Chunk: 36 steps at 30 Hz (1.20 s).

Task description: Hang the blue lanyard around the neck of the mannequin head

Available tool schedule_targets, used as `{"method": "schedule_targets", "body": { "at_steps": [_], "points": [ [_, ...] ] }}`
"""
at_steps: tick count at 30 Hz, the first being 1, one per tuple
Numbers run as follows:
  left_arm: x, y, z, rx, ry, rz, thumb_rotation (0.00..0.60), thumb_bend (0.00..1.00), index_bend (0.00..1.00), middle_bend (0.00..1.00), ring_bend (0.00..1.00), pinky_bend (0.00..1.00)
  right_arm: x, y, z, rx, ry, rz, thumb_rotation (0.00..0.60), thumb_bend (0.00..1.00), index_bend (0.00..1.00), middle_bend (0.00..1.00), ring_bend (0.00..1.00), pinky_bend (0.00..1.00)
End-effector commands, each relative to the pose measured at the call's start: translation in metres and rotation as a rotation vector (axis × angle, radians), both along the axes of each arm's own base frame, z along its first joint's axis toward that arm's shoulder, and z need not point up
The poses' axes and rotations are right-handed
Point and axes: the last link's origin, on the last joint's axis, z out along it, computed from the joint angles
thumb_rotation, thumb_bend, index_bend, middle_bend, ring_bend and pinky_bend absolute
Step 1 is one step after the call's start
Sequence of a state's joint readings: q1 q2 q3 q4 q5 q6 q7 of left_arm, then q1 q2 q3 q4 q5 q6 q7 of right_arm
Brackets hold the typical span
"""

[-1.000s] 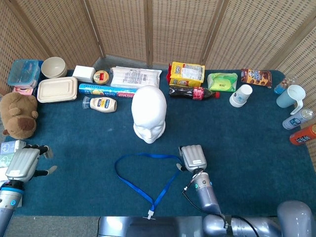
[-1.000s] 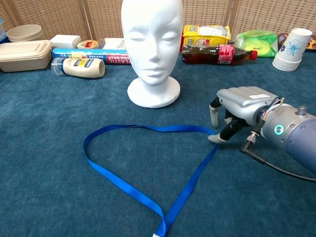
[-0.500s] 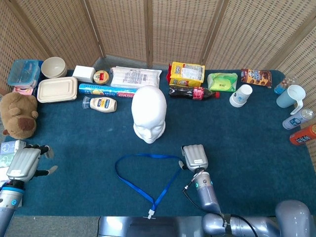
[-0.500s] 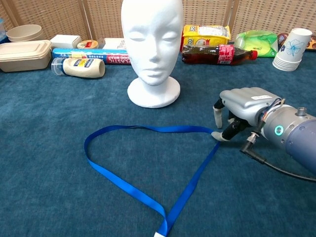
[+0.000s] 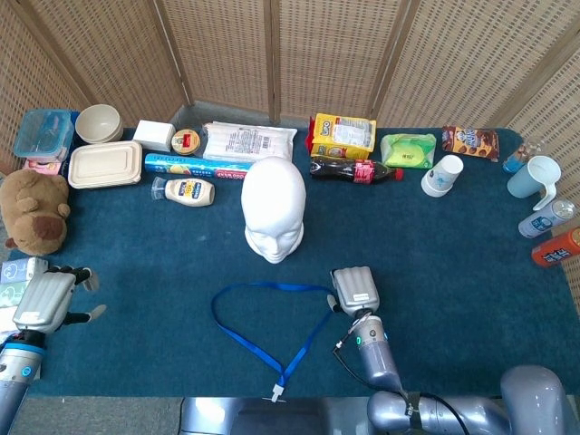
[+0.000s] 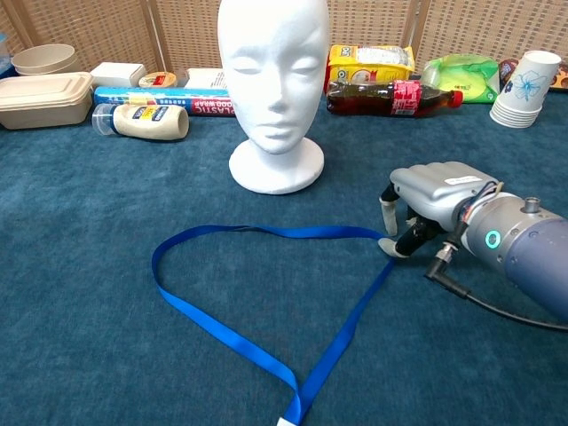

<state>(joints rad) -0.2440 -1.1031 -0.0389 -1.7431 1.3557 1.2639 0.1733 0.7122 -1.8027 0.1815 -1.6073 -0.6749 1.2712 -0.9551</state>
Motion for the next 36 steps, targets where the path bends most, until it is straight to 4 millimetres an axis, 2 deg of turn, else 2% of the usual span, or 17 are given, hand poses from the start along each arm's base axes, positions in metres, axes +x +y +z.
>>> {"method": "schedule_targets", "body": {
  "at_steps": [1, 12, 25, 27, 31, 33, 36],
  "points": [
    [0.0, 0.0, 0.0, -0.002, 0.002, -0.001, 0.544, 0.19, 0.53, 0.52, 0.45, 0.38, -0.001, 0.0, 0.0, 0.0, 0.006, -0.001, 0.452, 0.43, 0.51, 0.96, 1.0, 1.0],
    [0.0, 0.0, 0.0, 0.0, 0.003, -0.002, 0.539, 0.19, 0.53, 0.52, 0.45, 0.38, 0.0, 0.001, -0.001, -0.007, 0.005, 0.006, 0.595, 0.44, 0.54, 0.96, 1.0, 1.0],
    [-0.002, 0.0, 0.0, -0.001, 0.011, 0.007, 0.543, 0.19, 0.53, 0.52, 0.45, 0.38, 0.003, 0.002, -0.001, -0.02, -0.009, 0.017, 0.6, 0.45, 0.58, 0.98, 1.0, 1.0],
    [-0.002, 0.001, -0.001, 0.0, 0.013, 0.007, 0.542, 0.19, 0.53, 0.52, 0.45, 0.4, 0.004, 0.002, 0.0, -0.02, -0.011, 0.018, 0.6, 0.45, 0.59, 0.98, 1.0, 1.0],
    [0.001, 0.009, -0.003, -0.006, 0.042, -0.014, 0.544, 0.19, 0.53, 0.52, 0.46, 0.51, 0.004, 0.002, 0.001, -0.018, -0.016, 0.017, 0.6, 0.45, 0.59, 0.98, 1.0, 1.0],
    [0.009, 0.019, -0.005, -0.002, 0.077, -0.06, 0.541, 0.19, 0.53, 0.54, 0.52, 0.57, 0.004, 0.003, 0.001, -0.017, -0.022, 0.015, 0.6, 0.45, 0.59, 0.98, 1.0, 1.0],
    [0.017, 0.027, -0.009, -0.001, 0.102, -0.091, 0.529, 0.19, 0.53, 0.68, 0.69, 0.69, 0.005, 0.003, 0.002, -0.017, -0.026, 0.019, 0.6, 0.45, 0.59, 0.98, 1.0, 1.0]
  ]
}}
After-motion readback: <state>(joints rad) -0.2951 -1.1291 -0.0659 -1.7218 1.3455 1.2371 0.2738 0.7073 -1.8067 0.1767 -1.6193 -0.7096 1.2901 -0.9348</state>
